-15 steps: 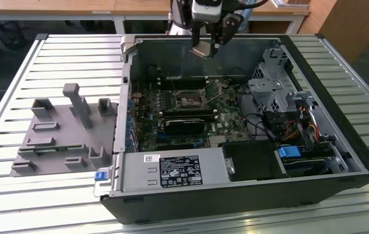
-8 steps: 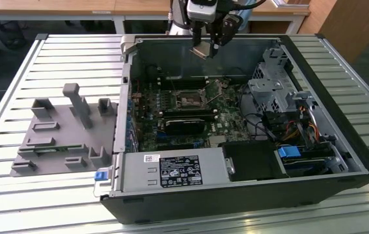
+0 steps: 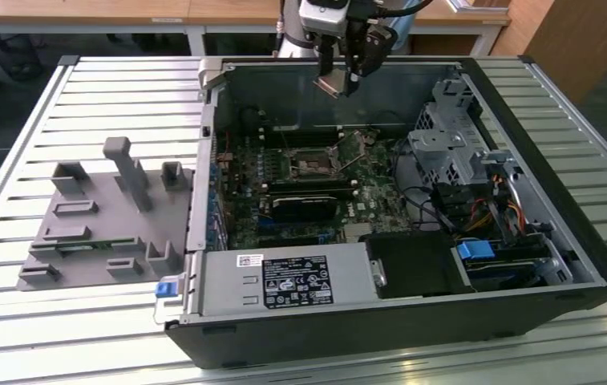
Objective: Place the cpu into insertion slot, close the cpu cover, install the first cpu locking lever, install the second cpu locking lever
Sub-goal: 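Place the cpu into insertion slot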
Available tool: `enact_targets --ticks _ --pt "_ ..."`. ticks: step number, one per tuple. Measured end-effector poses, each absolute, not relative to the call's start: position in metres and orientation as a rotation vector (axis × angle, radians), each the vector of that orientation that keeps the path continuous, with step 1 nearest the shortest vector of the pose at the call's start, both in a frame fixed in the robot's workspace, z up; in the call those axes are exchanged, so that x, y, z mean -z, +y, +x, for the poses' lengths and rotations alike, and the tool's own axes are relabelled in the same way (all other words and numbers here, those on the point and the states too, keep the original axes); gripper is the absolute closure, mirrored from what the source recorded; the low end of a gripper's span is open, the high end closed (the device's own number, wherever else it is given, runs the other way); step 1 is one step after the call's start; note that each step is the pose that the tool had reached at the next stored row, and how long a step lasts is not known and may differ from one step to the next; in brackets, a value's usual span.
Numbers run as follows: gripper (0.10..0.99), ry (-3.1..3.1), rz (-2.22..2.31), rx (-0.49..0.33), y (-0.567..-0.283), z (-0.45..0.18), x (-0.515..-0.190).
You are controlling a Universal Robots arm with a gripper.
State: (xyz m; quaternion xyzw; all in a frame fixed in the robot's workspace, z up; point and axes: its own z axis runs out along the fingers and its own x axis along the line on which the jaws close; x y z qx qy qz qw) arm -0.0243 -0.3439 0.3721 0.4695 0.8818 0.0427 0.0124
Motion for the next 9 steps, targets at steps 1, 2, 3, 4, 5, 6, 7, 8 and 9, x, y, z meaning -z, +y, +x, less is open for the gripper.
enact_targets --ticks 1,2,3,4,5,6,7,8,9 --pt "0.557 2.739 1.481 -0.133 -0.3439 -0.0244 -0.3721" --pt "0.557 2.730 1.496 -0.133 -0.3439 -0.0244 -0.3721" --pt "0.557 2.722 1.510 -0.132 -0.3439 -0.0244 -0.3721" --pt "0.557 2.714 1.524 -0.132 -0.3439 -0.0244 -0.3721" --pt "0.557 2.705 1.537 -0.132 -0.3438 -0.0244 -0.3720" --pt "0.557 2.697 1.551 -0.132 -0.3439 -0.0244 -0.3720" --pt "0.557 2.688 1.565 -0.131 -0.3438 -0.0245 -0.3720" --pt "0.557 2.680 1.579 -0.131 -0.3439 -0.0245 -0.3720" --pt "0.557 2.671 1.593 -0.131 -0.3438 -0.0245 -0.3720"
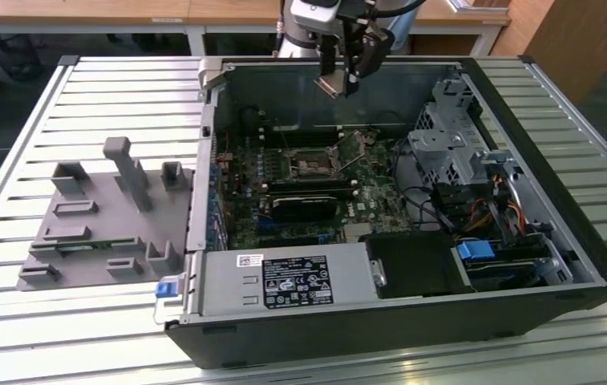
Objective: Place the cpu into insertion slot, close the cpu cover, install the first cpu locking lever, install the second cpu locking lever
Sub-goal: 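Place the cpu into insertion slot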
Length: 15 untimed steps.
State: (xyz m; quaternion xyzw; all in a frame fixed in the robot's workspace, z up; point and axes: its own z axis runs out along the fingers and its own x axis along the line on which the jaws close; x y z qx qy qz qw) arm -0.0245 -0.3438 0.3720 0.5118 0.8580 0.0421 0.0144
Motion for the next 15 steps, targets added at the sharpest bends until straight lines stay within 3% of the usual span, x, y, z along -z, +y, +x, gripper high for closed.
enact_targets --ticks 15 --pt "0.557 2.512 1.821 -0.126 -0.3438 -0.0248 -0.3717"
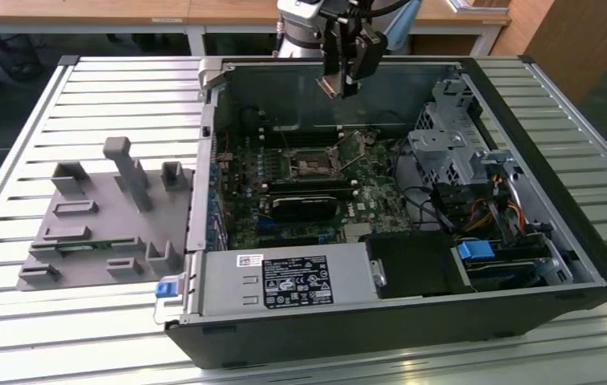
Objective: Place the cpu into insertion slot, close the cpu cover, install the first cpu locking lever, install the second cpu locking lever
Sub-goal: 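Place the cpu into insertion slot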
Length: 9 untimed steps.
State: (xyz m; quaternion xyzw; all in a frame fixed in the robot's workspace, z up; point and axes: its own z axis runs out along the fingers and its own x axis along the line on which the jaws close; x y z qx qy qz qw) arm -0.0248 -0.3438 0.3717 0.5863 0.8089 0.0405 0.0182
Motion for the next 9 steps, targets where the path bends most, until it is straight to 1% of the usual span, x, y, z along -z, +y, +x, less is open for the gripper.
enact_targets --ticks 9 --pt "0.557 2.407 1.951 -0.122 -0.3438 -0.0249 -0.3712"
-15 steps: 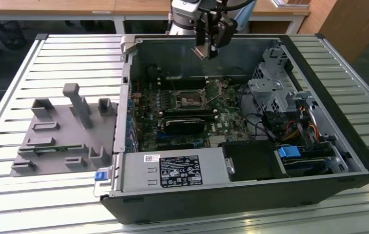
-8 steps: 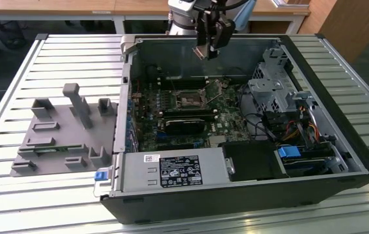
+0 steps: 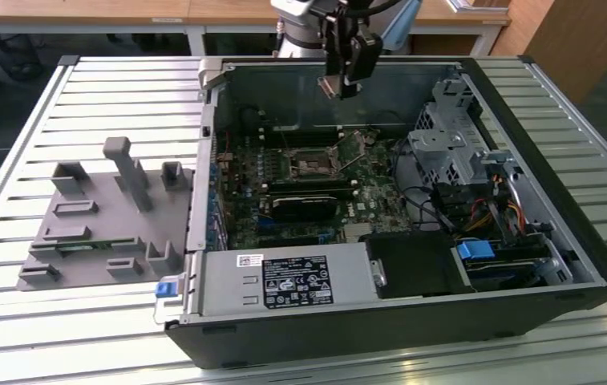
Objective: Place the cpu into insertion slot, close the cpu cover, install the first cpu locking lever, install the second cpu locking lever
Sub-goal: 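Place the cpu into insertion slot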
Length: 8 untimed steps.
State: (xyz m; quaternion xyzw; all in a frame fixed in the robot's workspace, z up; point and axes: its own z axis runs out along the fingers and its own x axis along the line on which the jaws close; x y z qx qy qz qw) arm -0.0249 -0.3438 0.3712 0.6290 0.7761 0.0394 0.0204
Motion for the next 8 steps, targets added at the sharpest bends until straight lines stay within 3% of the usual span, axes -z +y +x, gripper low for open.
enact_targets --ticks 8 --pt "0.557 2.341 2.026 -0.119 -0.3437 -0.0250 -0.3699"
